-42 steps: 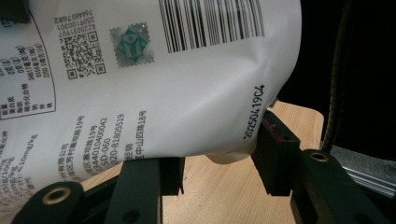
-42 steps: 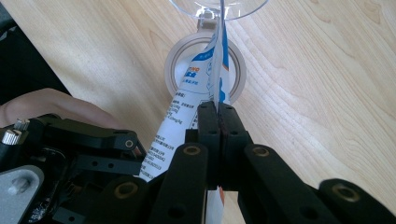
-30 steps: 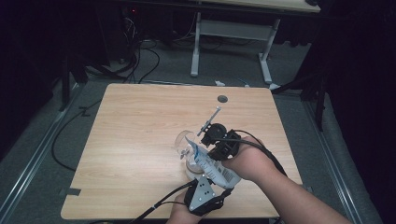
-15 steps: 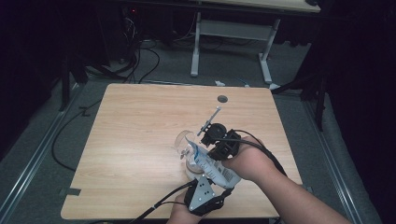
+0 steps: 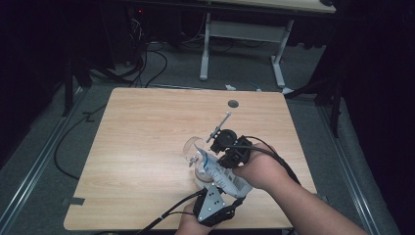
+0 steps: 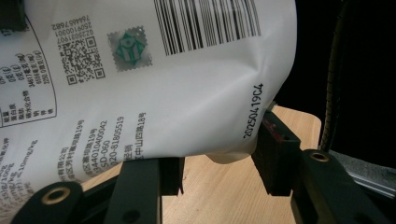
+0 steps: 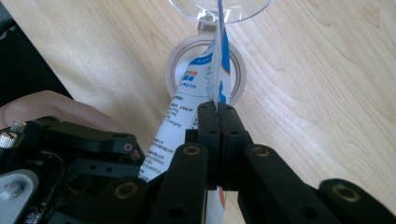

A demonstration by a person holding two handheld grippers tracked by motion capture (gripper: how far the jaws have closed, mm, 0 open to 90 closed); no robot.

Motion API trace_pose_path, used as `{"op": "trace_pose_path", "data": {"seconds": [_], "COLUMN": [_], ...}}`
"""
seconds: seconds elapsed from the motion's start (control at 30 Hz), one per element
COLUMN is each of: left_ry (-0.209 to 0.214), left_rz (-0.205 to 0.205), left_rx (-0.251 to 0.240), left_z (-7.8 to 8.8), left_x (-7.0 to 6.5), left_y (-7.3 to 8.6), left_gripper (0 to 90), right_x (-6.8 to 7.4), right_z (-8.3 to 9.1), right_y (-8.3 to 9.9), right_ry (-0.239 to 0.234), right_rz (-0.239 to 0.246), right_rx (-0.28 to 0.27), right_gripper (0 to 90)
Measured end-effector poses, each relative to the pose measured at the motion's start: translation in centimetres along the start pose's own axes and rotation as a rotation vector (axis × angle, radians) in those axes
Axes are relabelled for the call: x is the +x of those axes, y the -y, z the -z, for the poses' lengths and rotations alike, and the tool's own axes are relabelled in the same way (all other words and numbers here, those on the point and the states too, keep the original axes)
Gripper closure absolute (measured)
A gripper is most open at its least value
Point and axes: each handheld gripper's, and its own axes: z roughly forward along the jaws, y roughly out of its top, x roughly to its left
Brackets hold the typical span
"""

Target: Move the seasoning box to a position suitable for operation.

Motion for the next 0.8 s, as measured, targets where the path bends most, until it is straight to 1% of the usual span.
{"op": "trace_pose_path", "data": {"seconds": [0.8], "left_ry": [-0.001], "left_rz": [-0.005], "left_rx": [-0.001], "left_z": [0.09], "left_x": [0.02], "left_y": [-0.05], "left_gripper": [57.8], "right_x": [0.11], "right_z": [-0.23], "right_y": [-0.29], "right_ry": [0.001], "right_rz": [0.009], "right_rx": [0.005], "right_gripper": [90.0]}}
